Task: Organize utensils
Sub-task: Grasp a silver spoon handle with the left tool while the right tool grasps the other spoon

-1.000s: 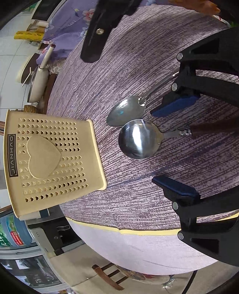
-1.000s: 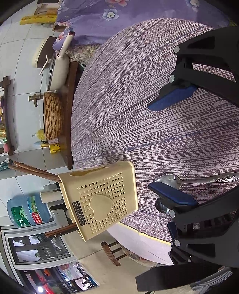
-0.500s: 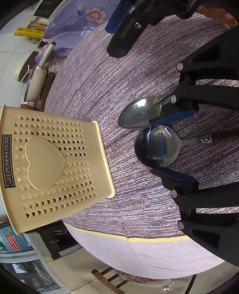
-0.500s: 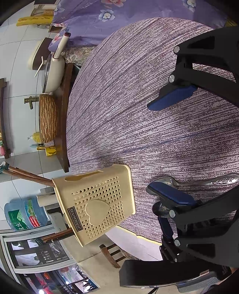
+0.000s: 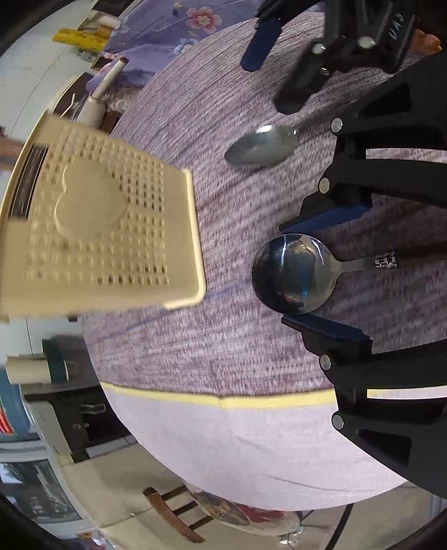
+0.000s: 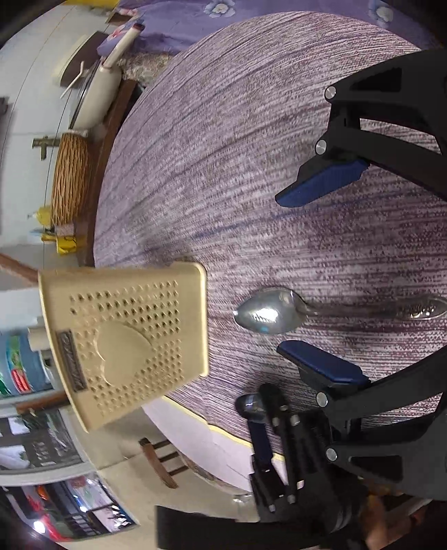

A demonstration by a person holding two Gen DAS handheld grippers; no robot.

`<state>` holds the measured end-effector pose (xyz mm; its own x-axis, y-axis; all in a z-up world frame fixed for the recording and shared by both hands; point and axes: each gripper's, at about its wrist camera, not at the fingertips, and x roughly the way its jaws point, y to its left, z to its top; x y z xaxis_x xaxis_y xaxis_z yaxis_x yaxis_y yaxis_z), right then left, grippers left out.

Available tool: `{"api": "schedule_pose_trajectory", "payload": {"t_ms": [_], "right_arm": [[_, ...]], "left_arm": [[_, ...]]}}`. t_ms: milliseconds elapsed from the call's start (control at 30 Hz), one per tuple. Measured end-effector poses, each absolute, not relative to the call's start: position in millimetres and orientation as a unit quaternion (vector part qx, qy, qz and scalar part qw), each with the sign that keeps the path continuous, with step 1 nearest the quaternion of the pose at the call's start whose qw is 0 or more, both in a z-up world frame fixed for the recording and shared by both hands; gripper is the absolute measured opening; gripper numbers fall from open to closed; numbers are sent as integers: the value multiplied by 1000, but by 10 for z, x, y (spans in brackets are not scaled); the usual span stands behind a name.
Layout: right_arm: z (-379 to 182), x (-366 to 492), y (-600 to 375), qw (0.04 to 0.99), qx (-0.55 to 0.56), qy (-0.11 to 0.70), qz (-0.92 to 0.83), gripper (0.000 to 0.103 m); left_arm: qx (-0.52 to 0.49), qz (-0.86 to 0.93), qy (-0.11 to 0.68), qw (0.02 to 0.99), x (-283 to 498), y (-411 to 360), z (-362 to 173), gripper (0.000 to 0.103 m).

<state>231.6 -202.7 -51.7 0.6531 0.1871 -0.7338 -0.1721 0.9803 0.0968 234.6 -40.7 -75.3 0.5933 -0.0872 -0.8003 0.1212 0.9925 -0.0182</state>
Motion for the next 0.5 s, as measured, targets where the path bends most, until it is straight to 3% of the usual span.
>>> {"api": "schedule_pose_trajectory", "payload": {"t_ms": [500], "right_arm": [[-744,2501,-1633,890,-54,440,109,73]], "left_arm": [[14,-41,445,894,2335,-197,-762,47]]}}
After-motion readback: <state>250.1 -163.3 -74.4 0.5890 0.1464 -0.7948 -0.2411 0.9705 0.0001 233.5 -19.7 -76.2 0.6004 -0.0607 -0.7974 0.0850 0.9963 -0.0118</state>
